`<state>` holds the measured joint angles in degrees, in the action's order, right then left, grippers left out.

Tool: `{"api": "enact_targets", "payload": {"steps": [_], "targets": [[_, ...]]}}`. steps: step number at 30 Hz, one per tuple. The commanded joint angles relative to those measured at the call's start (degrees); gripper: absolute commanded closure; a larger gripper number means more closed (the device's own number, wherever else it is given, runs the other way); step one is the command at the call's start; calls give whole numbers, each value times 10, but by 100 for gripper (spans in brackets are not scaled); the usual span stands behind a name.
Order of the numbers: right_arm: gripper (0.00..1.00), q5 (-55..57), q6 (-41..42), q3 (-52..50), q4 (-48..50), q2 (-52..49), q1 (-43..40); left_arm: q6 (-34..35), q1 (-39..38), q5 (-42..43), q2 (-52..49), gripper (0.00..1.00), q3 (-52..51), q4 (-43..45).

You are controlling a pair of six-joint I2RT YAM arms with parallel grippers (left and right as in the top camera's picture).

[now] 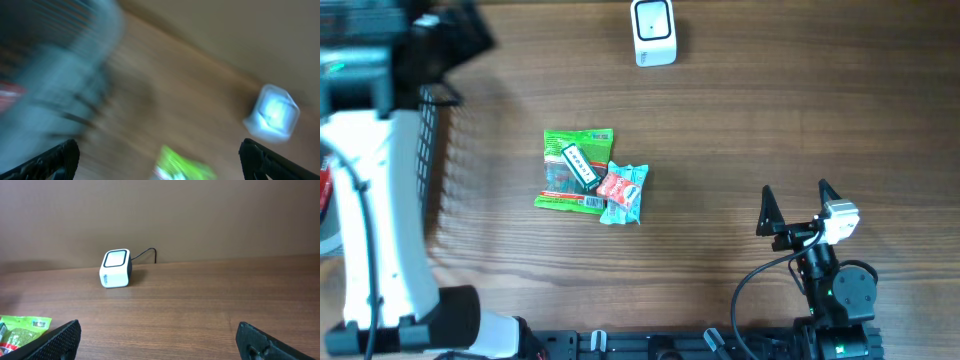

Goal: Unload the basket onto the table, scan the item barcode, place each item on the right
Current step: 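Carry the green bag out and release it beside the snack pack, then reach the left gripper into the basket and grasp a red stick package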

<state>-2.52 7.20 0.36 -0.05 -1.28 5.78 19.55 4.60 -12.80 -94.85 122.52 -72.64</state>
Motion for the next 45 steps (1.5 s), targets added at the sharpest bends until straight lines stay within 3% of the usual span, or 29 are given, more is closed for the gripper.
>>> {"api": "enact_targets", "payload": {"steps": [1,5,7,10,12,18,23,27,38,42,45], "targets": [[0,5,-10,-1,2,2,-2,-16,112,-128,-10,0,11,-3],[0,5,-10,-1,2,2,-2,-60,255,-96,-57,0,11,-11],[1,5,-10,-1,2,2,-2,-81,316,-29,-90,0,10,-21],[0,5,-10,-1,2,2,-2,-123,380,53,-139,0,-6,-24],[0,5,-10,-1,2,2,-2,-139,395,53,-158,0,-20,-17],[0,5,-10,-1,2,2,-2,-194,410,53,-226,1,-53,34],[0,5,-11,-1,2,2,-2,-255,410,53,-290,12,-76,87],[0,5,-10,-1,2,2,-2,-284,414,53,-337,16,-77,117],[0,5,-10,-1,2,2,-2,-283,420,59,-431,4,-83,152],[0,5,-10,-1,2,2,-2,-283,421,98,-450,17,-86,137],[0,5,-10,-1,2,2,-2,-284,422,109,-450,18,-108,135]]}}
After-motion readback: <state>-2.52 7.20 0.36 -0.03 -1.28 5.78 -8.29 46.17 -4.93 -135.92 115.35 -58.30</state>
